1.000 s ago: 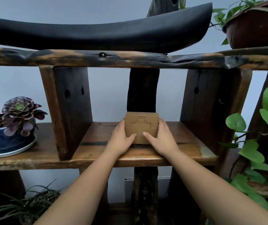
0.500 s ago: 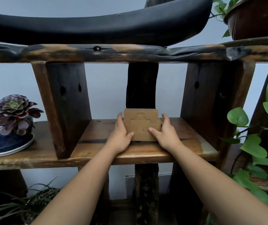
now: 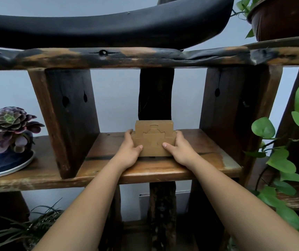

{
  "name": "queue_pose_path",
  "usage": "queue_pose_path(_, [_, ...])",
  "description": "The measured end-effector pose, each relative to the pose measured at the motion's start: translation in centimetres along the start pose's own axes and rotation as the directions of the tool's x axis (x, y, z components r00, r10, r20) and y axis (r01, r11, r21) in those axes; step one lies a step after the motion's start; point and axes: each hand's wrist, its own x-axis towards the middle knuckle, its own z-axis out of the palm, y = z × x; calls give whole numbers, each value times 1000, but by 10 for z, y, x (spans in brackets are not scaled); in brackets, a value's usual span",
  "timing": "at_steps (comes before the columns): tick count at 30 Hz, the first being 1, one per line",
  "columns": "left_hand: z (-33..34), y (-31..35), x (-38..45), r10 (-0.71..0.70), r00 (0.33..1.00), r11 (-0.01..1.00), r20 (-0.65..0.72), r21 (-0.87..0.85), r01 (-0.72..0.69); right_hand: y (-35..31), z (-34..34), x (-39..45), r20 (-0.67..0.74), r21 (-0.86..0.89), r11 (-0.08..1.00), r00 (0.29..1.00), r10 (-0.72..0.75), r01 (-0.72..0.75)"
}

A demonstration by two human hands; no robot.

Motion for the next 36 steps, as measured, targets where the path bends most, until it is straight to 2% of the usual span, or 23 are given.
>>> queue_pose_path(9, [-11, 15, -29, 12, 999, 999, -34, 39, -11, -21, -5, -31, 2, -6, 1000, 1000, -1, 1])
queue_pose_path(12, [-24, 19, -61, 19, 997, 995, 70, -101, -12, -27, -6, -60, 12, 63, 998, 1000, 2, -3])
queue_pose_path(15, [-28, 24, -98, 15, 982, 938, 189, -344, 52, -35, -7, -98, 45, 192, 981, 999, -3, -6])
queue_pose_path(18, [-22, 26, -131, 36, 982, 877, 184, -478, 57, -40, -5, -131, 28, 260, 966, 999, -17, 9])
queue_pose_path(22, [-15, 18, -182, 8, 995, 902, 104, -430, 38, -40, 0, -183, 68, 373, 928, 998, 0, -26])
queue_pose_path(27, [-1, -2, -239, -64, 997, 946, 54, -316, 78, -29, 15, -234, 43, 274, 958, 996, 74, -83])
queue_pose_path(31, [10, -17, -282, -163, 986, 980, -24, -124, 159, -14, 28, -269, 119, 227, 958, 981, 151, -175])
queue_pose_path(36, [25, -31, -338, -276, 958, 961, -79, -4, 277, 7, 49, -313, 219, 193, 945, 950, 222, -265])
